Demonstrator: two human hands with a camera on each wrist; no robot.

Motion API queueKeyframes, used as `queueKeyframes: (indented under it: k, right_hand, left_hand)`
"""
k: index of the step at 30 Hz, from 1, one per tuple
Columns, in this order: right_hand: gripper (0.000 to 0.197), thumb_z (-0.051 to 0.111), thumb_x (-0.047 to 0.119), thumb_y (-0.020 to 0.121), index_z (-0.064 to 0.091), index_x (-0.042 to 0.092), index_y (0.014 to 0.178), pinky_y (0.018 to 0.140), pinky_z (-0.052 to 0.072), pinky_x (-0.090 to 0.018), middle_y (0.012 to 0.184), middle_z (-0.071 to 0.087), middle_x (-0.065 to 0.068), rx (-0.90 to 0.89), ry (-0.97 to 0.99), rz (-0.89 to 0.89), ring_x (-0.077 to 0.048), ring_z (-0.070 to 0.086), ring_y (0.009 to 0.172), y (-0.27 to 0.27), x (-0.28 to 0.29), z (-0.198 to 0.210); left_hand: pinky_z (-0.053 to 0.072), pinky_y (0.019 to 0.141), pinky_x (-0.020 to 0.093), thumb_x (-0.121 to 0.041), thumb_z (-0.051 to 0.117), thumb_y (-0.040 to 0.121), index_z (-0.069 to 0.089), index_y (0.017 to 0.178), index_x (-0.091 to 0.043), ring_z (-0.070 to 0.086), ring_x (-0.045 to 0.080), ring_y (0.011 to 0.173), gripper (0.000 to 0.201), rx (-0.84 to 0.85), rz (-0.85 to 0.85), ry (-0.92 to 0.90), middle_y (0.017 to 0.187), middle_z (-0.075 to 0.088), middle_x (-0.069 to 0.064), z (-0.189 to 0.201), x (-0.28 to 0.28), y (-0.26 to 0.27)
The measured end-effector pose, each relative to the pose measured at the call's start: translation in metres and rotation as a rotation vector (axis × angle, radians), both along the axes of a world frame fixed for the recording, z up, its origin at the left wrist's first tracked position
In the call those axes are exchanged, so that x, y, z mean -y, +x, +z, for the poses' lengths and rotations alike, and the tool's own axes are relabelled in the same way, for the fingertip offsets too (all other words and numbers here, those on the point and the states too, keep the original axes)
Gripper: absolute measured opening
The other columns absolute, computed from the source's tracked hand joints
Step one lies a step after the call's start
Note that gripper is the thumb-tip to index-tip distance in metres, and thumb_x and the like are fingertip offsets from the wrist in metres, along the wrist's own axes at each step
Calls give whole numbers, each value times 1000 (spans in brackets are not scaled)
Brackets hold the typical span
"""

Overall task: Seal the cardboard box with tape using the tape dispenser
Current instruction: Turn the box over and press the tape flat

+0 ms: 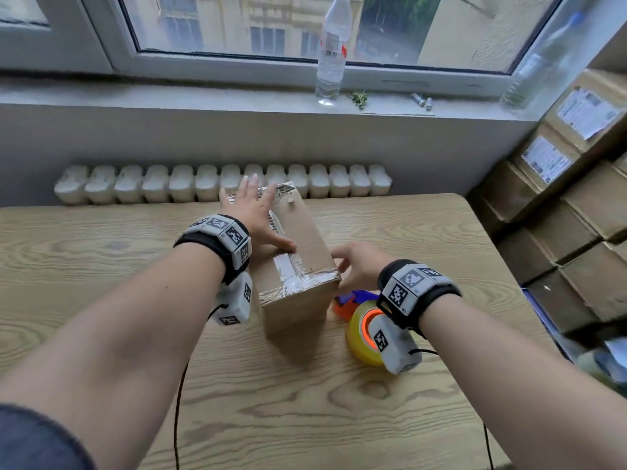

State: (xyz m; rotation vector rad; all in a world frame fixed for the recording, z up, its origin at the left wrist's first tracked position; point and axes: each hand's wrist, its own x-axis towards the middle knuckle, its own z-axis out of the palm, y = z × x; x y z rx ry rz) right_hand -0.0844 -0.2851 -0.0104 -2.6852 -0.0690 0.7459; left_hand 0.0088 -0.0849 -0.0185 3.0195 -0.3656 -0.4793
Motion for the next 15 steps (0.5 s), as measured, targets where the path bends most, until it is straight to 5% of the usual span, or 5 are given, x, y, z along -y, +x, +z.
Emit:
queueKeyframes:
  k: [5, 7, 9, 15]
  right_hand:
    - [50, 77, 26, 74, 63, 30, 121, 78, 57, -33, 81, 65, 9, 27, -18, -124, -15, 70, 85, 15, 1, -4]
    - [51, 74, 21, 78, 57, 22, 127, 65, 59, -30, 74, 70, 4, 40, -5, -252, -12, 72, 67, 22, 3, -10]
    - [46, 65, 13, 85, 53, 17, 129, 65, 60, -32, 68, 72, -3, 82, 14, -389, -14, 72, 61, 29, 2, -17]
    - [38, 44, 13, 87, 49, 15, 125, 76, 59, -42, 100, 71, -18, 177, 307, -732, -30, 72, 84, 54, -28, -22]
  left_hand:
    - [34, 105, 48, -79, 66, 54, 41, 136, -16, 37, 31, 130, 106, 112, 126, -51, 136, 45, 12, -2, -16, 22]
    - [38, 102, 45, -75, 68, 58, 47, 128, -12, 41, 32, 124, 97, 129, 204, -94, 130, 48, 14, -6, -26, 25]
    - [40, 102, 43, -70, 66, 66, 48, 126, -8, 44, 34, 121, 88, 141, 277, -152, 128, 50, 16, -12, -37, 26]
    - [44, 91, 44, -42, 44, 96, 49, 125, -7, 51, 37, 121, 46, 213, 451, -197, 130, 54, 17, -15, -66, 18]
